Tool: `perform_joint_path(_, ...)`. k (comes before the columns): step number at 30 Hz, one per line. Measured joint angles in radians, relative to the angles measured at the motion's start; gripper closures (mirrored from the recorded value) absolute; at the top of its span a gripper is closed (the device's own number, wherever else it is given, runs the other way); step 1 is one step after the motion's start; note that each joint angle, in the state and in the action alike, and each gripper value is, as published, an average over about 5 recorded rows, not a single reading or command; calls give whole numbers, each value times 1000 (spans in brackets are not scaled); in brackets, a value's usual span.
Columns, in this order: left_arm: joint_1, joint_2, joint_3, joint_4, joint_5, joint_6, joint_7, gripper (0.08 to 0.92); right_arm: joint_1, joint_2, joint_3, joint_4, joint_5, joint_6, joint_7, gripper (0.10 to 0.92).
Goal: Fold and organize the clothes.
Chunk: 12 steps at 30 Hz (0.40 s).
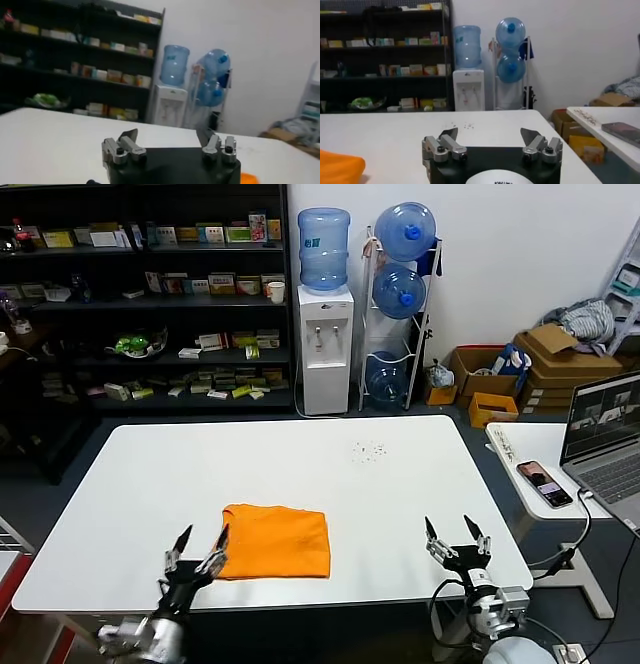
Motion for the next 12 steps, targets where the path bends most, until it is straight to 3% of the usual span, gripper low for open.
perform_joint_path(6, 65, -44, -96, 52, 41, -168, 83, 178, -39, 16, 46, -6, -8, 85, -70, 203)
perform_joint_path(12, 79, -98, -133, 72, 59, -252, 148, 177, -75, 41, 61, 10, -26, 147, -128, 203)
